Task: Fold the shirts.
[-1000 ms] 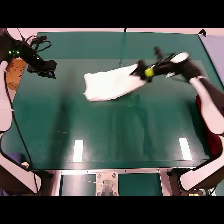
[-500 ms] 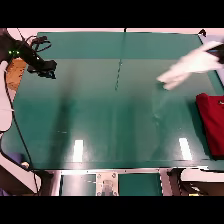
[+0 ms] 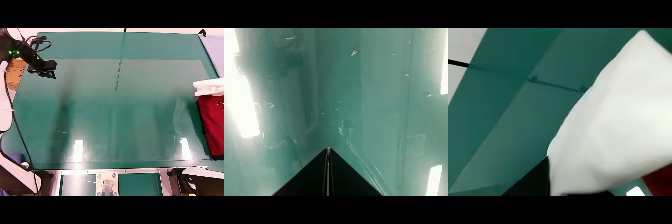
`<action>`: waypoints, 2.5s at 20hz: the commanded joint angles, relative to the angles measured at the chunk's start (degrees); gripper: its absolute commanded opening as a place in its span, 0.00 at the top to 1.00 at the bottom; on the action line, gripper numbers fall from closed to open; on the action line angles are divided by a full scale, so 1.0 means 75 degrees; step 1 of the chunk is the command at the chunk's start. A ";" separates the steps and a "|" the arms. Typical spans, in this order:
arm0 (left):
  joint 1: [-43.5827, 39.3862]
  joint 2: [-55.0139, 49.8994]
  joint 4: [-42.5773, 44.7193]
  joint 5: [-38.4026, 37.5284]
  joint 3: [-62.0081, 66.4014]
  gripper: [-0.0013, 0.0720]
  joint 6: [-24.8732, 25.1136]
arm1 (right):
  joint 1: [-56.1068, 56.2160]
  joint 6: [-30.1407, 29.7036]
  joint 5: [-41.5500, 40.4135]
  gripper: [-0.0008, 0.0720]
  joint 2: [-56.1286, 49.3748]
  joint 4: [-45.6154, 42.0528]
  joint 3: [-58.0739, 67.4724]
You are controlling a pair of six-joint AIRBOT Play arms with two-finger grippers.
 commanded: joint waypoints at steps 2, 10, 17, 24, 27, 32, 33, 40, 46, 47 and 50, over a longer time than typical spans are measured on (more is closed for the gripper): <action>-0.0003 0.0000 -0.0006 -0.0058 0.0000 0.95 -0.0026 | -0.0364 0.0364 0.1139 0.97 0.0131 -0.1985 0.0099; -0.0003 0.0000 -0.0227 -0.0055 0.0000 0.95 -0.0026 | -0.0367 0.1702 0.2468 0.97 0.0262 -0.5117 -0.1428; -0.0003 0.0000 -0.0227 -0.0032 0.0000 0.95 -0.0026 | -0.0367 0.1702 0.0746 0.97 0.0256 -0.5141 -0.3803; -0.0003 0.0006 -0.0609 -0.0125 0.0000 0.95 0.0050 | -0.0297 0.2189 0.1786 0.11 0.0254 -0.5321 -0.2783; -0.0003 0.0286 -0.1032 -0.0099 0.0000 0.95 -0.0067 | 0.0181 0.2090 0.1647 0.45 0.0254 -0.3850 -0.1760; -0.0003 0.1649 -0.1087 -0.0233 -0.1139 0.95 -0.0312 | 0.1996 0.1221 0.0609 0.97 0.0402 -0.3520 -0.2154; -0.0003 0.2098 -0.1090 -0.0157 -0.1711 0.95 -0.0312 | 0.2416 0.1005 0.0323 0.97 0.0583 -0.3439 -0.2544; -0.0994 0.6266 -0.1084 0.1693 -0.7781 0.95 -0.0592 | 0.4275 -0.0568 -0.1279 0.97 0.3754 -0.2451 -0.7149; -0.1256 0.7023 -0.1046 0.1976 -0.8990 0.95 -0.0877 | 0.4838 -0.0557 -0.1714 0.97 0.4590 -0.2326 -0.7857; -0.1256 0.7026 -0.1035 0.2028 -0.8988 0.95 -0.0880 | 0.4838 -0.0557 -0.1716 0.97 0.4590 -0.2326 -0.7857; -0.1256 0.7023 -0.1029 0.2226 -0.8988 0.95 -0.0880 | 0.4838 -0.0557 -0.1716 0.97 0.4590 -0.2323 -0.7857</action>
